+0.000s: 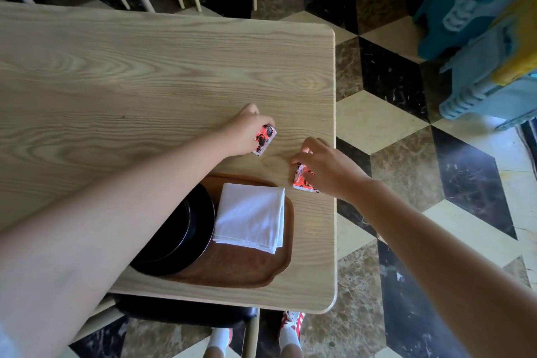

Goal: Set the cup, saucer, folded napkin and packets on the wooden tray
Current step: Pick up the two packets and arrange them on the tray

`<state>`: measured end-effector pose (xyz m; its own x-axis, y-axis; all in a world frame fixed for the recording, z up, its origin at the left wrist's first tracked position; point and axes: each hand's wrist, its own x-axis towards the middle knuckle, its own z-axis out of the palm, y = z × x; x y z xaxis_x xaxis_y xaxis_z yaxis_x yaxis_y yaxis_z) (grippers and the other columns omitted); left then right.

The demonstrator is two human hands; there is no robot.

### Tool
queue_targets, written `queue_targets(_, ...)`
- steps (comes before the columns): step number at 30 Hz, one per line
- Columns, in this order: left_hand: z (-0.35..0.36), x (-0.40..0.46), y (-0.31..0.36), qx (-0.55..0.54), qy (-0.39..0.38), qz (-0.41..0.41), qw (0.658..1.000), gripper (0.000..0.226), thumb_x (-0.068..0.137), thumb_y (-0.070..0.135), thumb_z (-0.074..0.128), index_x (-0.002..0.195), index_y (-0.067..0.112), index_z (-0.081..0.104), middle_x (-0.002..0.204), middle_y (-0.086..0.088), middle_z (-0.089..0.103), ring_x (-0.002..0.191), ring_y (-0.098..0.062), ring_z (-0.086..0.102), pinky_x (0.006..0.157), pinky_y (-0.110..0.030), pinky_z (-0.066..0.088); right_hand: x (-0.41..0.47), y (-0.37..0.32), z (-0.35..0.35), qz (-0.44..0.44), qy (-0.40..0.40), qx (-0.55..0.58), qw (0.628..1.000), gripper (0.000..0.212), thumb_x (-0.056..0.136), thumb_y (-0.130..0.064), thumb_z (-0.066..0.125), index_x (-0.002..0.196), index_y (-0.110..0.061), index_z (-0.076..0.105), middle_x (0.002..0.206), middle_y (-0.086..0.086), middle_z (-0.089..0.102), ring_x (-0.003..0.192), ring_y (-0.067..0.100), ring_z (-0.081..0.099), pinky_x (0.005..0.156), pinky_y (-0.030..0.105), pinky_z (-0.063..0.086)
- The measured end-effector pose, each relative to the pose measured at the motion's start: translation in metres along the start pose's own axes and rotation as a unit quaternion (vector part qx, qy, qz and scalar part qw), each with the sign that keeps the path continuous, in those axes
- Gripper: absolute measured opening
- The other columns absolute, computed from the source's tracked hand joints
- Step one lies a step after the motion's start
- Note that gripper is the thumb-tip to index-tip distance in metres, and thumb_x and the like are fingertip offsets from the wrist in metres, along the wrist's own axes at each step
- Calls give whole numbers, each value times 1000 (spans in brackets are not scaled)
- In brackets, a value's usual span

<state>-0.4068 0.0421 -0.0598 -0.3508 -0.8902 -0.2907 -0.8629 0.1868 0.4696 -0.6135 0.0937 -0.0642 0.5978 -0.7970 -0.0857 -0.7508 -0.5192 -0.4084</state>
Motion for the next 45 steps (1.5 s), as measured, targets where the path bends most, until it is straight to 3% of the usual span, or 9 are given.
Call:
queue_targets(4, 3, -6, -2, -155, 58, -155, 974, 63, 70, -2, 66, 126, 15, 45, 104, -11, 57, 93, -26, 56, 83, -35, 48, 2, 0, -8, 146, -35, 89, 985, 44, 80, 6, 51, 116, -17, 60, 107, 7, 53, 96, 20, 51, 79, 27, 42)
queue_targets(9, -6, -31, 8, -360, 48, -196, 911, 11, 77, 2, 66, 87, 5, 64, 79, -10, 60, 66, -16, 56, 54, -18, 52, -5, -6, -38, 225, 35, 265, 937, 20, 81, -5, 63, 96, -17, 70, 78, -11, 63, 74, 3, 61, 66, 11, 46)
queue_targets(14, -17, -65, 41, -504, 15, -175, 846, 12, 92, 6, 51, 96, 5, 63, 74, -2, 66, 57, -6, 64, 56, -20, 57, -7, -30, -69, 159, 48, 450, 877, 27, 79, 0, 67, 80, -27, 70, 84, 27, 66, 69, 14, 62, 64, 22, 50)
queue_targets(18, -30, -91, 65, -603, -11, -146, 784, 24, 96, 11, 42, 84, 12, 63, 75, -7, 68, 61, -13, 67, 63, -27, 57, -5, -51, -76, 164, 99, 439, 878, 24, 79, 2, 65, 79, -22, 69, 83, 20, 70, 70, 19, 64, 69, 33, 55)
queue_targets(21, -33, -105, 71, -561, -1, -98, 822, 14, 91, 9, 53, 99, 11, 65, 86, -7, 71, 77, -18, 71, 68, -24, 58, -7, -62, -72, 187, 142, 430, 872, 23, 78, 1, 66, 79, -22, 69, 82, 7, 72, 75, 19, 68, 77, 40, 57)
queue_targets(26, -34, -118, 70, -493, 57, -81, 865, 23, 87, -4, 55, 101, 11, 65, 81, -1, 71, 72, -10, 70, 60, -17, 52, -16, -74, -65, 179, 196, 344, 901, 25, 78, -15, 69, 96, -31, 61, 93, 1, 59, 83, 9, 59, 72, 25, 52)
queue_targets(30, -36, -139, 70, -463, 35, -84, 882, 23, 84, -1, 59, 97, 17, 65, 80, -3, 69, 68, -10, 67, 57, -18, 50, -33, -89, -57, 165, 164, 432, 871, 21, 83, -7, 65, 96, -23, 65, 63, -9, 63, 60, 8, 61, 63, 20, 49)
queue_targets(38, -1, -207, 101, -572, 180, -176, 780, 22, 83, 0, 60, 86, 20, 66, 72, 9, 73, 68, -2, 65, 54, -15, 50, -92, -144, -34, 246, 205, 547, 773, 16, 84, -1, 61, 73, -8, 52, 58, 3, 60, 49, 13, 54, 48, 25, 48)
queue_targets(45, 61, -274, 87, -537, 166, -259, 786, 20, 84, -1, 60, 86, 17, 66, 78, 6, 74, 69, -8, 69, 61, -21, 54, -132, -178, 26, 268, 86, 391, 876, 14, 77, -24, 73, 88, -30, 65, 78, -17, 68, 71, 5, 63, 67, 22, 52)
